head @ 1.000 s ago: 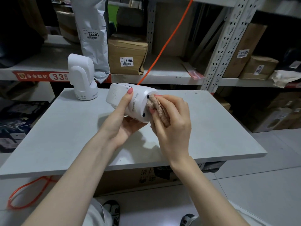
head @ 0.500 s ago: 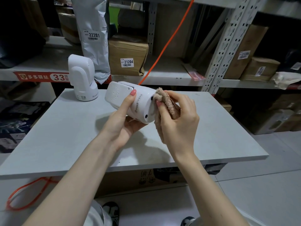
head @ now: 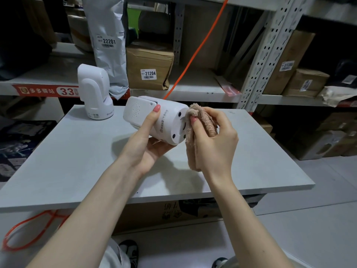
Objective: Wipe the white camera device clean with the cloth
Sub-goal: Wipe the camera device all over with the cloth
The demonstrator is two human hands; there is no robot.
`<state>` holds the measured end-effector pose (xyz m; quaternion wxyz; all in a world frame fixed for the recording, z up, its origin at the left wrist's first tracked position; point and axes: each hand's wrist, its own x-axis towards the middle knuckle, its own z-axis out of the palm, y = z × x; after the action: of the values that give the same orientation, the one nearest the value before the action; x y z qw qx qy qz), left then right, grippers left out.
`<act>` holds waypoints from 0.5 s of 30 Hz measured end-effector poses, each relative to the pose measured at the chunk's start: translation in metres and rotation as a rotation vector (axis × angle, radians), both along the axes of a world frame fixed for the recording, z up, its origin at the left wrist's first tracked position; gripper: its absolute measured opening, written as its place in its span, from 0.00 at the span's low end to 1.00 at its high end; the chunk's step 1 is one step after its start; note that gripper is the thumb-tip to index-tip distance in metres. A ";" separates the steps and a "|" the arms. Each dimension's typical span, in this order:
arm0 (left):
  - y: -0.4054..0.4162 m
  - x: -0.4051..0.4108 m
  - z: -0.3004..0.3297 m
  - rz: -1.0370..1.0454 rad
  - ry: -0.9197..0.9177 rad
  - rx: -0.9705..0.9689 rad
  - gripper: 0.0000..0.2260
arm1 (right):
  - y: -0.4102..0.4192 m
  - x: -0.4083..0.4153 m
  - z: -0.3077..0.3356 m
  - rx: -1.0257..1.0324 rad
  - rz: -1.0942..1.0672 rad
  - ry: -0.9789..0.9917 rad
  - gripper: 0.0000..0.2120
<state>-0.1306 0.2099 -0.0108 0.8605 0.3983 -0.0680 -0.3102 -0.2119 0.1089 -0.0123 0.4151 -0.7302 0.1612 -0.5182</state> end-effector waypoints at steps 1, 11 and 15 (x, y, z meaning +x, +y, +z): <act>0.000 0.000 0.000 0.005 -0.014 0.009 0.16 | 0.000 0.000 0.000 0.013 0.000 -0.002 0.06; 0.006 0.003 0.002 0.006 -0.142 0.073 0.18 | -0.009 -0.004 0.000 -0.019 0.003 0.065 0.07; 0.009 0.004 0.004 0.018 -0.082 0.021 0.20 | -0.011 -0.006 -0.010 -0.008 0.012 0.160 0.07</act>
<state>-0.1270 0.2190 -0.0068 0.8556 0.4201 -0.0965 -0.2866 -0.2183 0.0982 -0.0227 0.4011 -0.7717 0.1876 -0.4566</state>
